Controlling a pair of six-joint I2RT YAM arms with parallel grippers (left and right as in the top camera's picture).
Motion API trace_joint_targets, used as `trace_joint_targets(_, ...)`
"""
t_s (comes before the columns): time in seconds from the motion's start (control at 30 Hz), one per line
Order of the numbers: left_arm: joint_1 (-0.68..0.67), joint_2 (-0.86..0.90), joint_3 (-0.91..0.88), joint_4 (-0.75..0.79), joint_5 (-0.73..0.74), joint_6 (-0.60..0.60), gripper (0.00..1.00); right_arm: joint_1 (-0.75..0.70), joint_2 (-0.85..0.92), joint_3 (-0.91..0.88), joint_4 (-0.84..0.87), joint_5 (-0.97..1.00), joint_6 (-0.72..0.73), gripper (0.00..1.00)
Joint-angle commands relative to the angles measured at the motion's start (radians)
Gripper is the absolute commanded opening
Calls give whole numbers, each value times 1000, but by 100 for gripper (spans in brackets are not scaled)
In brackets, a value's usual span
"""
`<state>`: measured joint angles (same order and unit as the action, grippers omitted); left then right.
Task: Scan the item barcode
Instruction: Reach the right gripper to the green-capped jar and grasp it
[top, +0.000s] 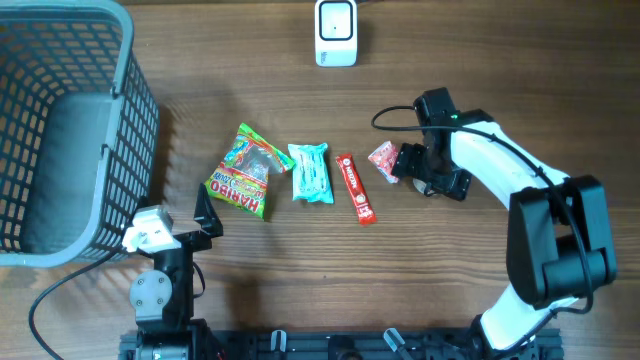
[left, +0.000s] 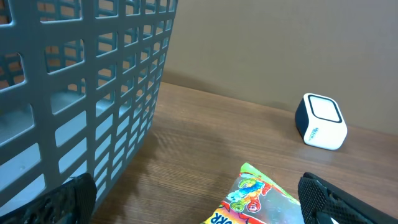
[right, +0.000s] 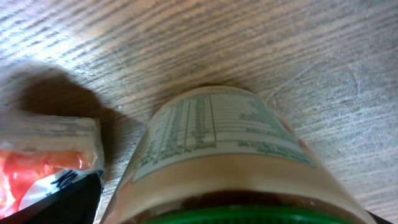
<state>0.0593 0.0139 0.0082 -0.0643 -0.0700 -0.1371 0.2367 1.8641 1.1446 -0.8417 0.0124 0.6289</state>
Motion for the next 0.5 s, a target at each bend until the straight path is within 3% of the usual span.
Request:
trace_joint_targets(0.0, 2, -8, -3, 0, -13, -2, 100, -1, 63, 36, -63, 31, 24, 100)
trace_joint_targets(0.2, 2, -8, -3, 0, -13, -2, 100, -1, 60, 93, -132, 29, 25, 100)
trace_joint_targets(0.47, 2, -8, -3, 0, -13, -2, 100, -2, 60, 92, -76, 55, 2, 99)
